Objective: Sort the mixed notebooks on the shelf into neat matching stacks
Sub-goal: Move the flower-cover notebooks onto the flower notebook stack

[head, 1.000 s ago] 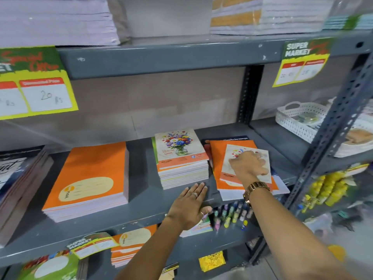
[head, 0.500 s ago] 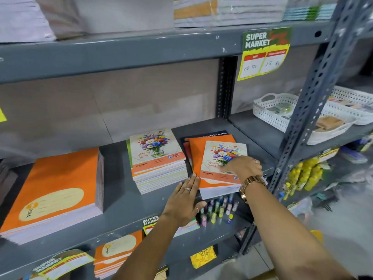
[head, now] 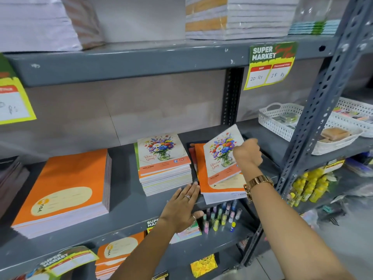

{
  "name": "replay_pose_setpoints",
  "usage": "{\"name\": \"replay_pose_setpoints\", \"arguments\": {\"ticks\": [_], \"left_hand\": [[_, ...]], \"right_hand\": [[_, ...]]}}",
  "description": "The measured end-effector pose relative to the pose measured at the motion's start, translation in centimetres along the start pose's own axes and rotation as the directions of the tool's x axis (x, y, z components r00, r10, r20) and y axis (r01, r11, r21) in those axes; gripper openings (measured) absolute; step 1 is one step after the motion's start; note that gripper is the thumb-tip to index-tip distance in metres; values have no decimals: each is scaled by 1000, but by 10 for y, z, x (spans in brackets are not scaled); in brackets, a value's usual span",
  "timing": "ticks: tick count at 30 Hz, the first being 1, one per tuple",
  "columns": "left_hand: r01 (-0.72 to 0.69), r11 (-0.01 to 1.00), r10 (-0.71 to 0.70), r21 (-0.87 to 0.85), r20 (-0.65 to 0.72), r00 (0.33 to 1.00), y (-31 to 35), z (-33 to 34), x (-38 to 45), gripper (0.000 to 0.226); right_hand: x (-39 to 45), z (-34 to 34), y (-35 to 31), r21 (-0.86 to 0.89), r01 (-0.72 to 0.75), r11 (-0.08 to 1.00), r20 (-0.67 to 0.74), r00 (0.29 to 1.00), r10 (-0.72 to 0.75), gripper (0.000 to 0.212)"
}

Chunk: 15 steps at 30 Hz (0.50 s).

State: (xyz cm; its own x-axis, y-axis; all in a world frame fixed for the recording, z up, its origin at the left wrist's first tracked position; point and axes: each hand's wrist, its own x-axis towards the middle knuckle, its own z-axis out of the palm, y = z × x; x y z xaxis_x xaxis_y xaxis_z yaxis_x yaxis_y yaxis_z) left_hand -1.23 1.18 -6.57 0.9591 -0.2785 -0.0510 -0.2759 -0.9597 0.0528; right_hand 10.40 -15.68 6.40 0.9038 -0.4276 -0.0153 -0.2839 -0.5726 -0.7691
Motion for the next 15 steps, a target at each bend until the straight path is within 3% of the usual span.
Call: {"name": "replay_pose_setpoints", "arguments": {"ticks": [4, 7, 15], "left_hand": [[-5, 1000, 4, 31, 31, 999, -4, -3, -8, 70], [17, 1000, -18, 21, 36, 999, -10, -5, -17, 68], [86, 996, -86, 4, 45, 995, -40, -8, -54, 66]], "right_hand": [[-16, -7, -30, 34, 152, 988, -97, 984, -148, 34], [-26, -4, -53, 131, 175, 976, -112, 981, -161, 31], [-48, 53, -83, 308, 146, 940, 203, 955, -215, 29]]}}
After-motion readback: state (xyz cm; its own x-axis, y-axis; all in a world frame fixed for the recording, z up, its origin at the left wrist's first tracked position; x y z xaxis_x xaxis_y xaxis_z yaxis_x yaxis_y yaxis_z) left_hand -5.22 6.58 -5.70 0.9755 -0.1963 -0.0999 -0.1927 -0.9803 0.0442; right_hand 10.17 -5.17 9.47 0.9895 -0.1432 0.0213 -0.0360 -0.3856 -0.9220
